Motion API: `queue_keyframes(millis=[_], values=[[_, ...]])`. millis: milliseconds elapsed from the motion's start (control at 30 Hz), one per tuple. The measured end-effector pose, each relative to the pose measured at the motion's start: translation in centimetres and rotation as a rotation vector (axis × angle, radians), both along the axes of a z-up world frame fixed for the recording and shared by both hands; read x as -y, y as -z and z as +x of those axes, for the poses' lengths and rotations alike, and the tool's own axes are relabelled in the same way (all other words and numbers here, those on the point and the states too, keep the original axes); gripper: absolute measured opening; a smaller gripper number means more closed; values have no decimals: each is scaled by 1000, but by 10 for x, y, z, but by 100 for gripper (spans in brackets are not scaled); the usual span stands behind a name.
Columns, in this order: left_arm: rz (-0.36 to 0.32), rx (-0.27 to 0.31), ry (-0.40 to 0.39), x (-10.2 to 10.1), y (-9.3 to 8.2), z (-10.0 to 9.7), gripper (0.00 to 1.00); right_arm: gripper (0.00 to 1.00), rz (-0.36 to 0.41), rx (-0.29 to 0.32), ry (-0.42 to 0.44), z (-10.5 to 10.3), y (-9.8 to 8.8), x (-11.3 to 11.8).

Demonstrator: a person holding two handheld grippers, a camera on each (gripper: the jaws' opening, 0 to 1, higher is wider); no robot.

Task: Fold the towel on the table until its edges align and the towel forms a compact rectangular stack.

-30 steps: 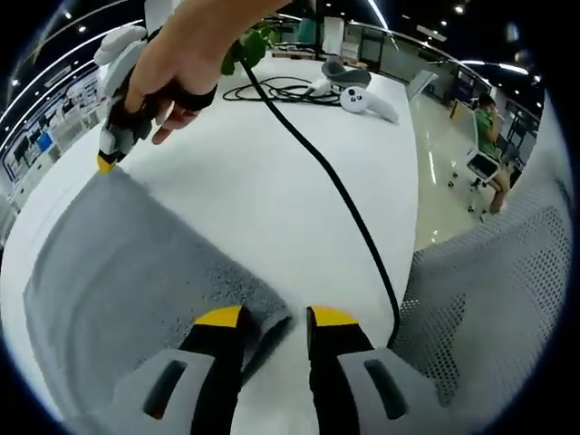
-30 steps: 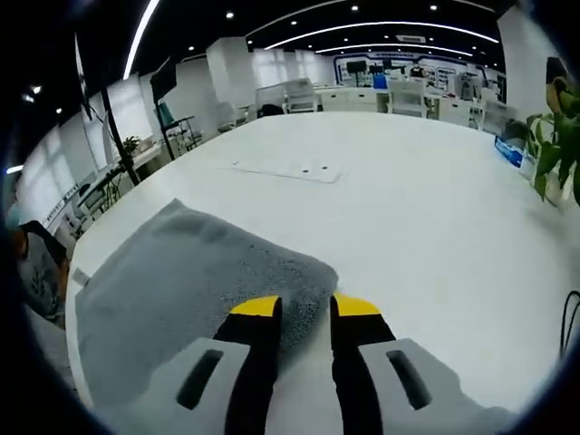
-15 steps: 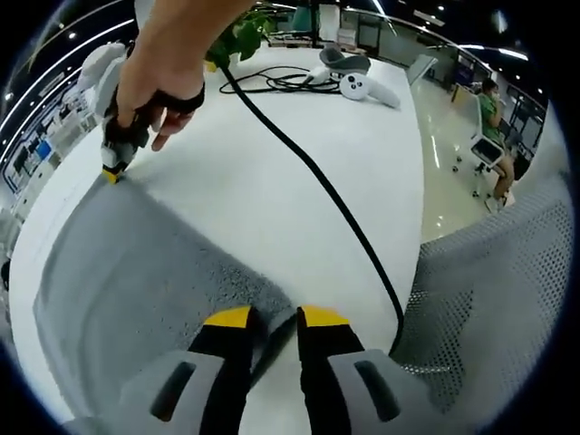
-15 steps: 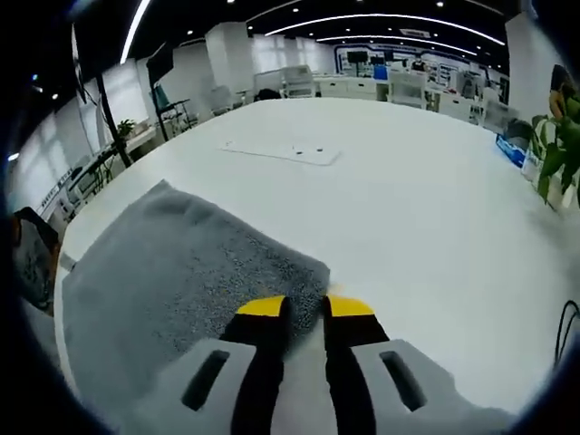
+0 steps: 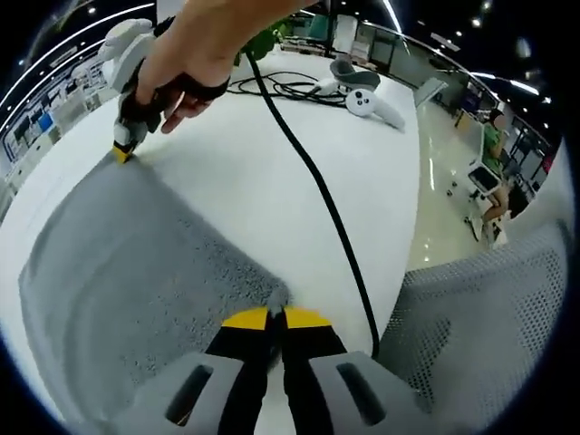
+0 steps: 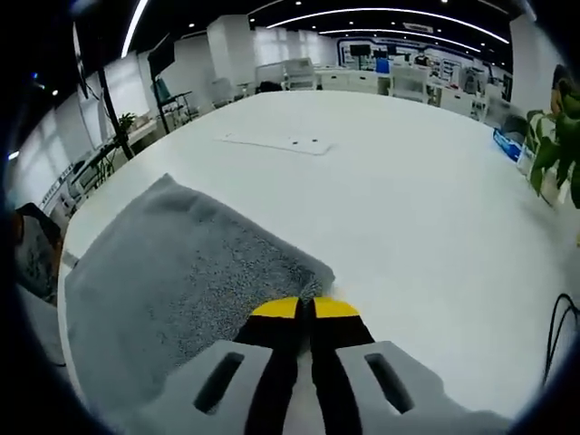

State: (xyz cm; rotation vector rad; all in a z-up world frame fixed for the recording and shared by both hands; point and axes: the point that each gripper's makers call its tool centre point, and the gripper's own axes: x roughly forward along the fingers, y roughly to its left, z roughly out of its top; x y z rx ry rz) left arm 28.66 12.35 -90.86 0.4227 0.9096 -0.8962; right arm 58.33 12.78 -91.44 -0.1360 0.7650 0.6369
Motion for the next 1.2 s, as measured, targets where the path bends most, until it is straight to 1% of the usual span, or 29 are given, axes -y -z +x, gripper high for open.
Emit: queue_keyframes(millis=[133, 267, 367, 433, 667, 733, 833, 967, 1067, 1200], values=[[-57, 3, -11, 15, -9, -4, 3, 0, -12, -3, 10, -1, -1, 14], [-71, 14, -3, 22, -15, -3, 3, 0, 12, 8, 33, 0, -8, 22], [-76, 25, -4, 20, -19, -2, 3, 0, 30, 15, 40, 2, -15, 22], [-89, 29, -18, 19, -24, -1, 3, 0, 32, 24, 32, 4, -18, 21], [-140, 34, -79, 14, -39, 1, 3, 0, 53, 30, 38, 3, -27, 18], [-153, 32, -87, 14, -43, 1, 3, 0, 52, 33, 34, 1, -31, 17], [-172, 38, -93, 17, -48, 3, 3, 0, 49, 43, 29, 3, -35, 18], [-202, 50, -111, 19, -58, 3, 3, 0, 49, 56, 25, 0, -43, 18], [-212, 63, -111, 19, -56, 5, 3, 0, 53, 63, 24, -2, -50, 18], [-236, 76, -128, 16, -62, 10, 3, 0, 54, 67, 24, -2, -57, 17]])
